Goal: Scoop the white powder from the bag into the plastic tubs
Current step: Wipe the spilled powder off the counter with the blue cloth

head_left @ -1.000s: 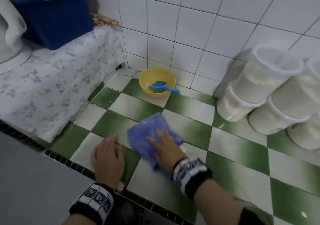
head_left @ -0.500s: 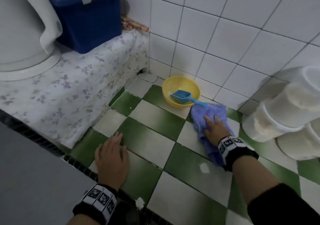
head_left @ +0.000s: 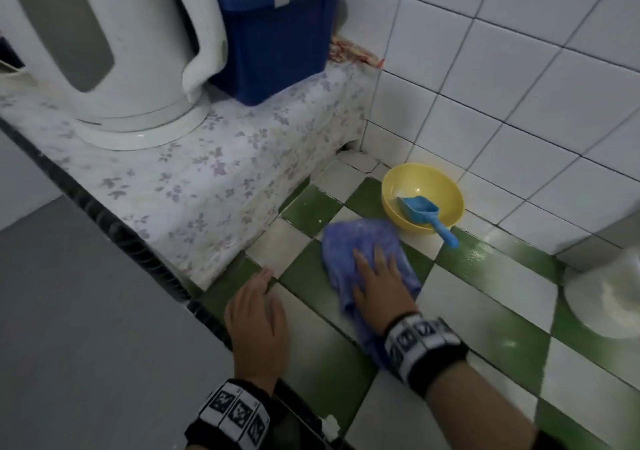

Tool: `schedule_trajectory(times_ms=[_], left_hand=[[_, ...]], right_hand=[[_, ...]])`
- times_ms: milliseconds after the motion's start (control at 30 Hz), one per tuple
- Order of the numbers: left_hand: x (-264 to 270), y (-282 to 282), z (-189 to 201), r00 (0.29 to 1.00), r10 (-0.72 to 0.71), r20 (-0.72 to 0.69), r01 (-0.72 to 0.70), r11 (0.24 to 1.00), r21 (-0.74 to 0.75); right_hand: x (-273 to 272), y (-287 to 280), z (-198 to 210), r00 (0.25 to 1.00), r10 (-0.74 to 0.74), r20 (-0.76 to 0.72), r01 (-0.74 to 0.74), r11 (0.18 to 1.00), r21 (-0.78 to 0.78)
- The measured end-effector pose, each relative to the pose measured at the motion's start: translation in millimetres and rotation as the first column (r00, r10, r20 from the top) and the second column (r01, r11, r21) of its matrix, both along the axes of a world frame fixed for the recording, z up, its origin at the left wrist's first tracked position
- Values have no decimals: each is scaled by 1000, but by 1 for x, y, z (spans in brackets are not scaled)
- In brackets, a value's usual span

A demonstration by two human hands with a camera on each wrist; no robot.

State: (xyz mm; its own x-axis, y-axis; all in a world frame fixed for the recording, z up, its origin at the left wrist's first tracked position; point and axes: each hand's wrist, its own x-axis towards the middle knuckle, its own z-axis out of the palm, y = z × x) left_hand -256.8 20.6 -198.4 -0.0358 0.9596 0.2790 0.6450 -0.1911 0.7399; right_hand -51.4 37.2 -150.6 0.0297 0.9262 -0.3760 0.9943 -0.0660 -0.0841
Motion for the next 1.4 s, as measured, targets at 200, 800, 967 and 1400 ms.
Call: schedule_trajectory(times_ms=[200, 800, 967, 1400], left_hand=[[-19, 1, 1, 999, 35, 16, -35, 999, -7], [-41, -31, 16, 987, -45, 155, 63, 991, -116], [-14, -43, 21, 954, -253, 160, 285, 931, -229], [34, 19, 53, 431, -886, -171, 614, 428, -663]], right_hand=[[-19, 88, -5, 996, 61, 57, -56, 994, -90], [-19, -119, 22, 949, 125, -290, -178, 970, -166], [31, -170, 34, 815, -308, -491, 406, 908, 105], [21, -166, 18, 879, -412, -238, 390, 911, -138]])
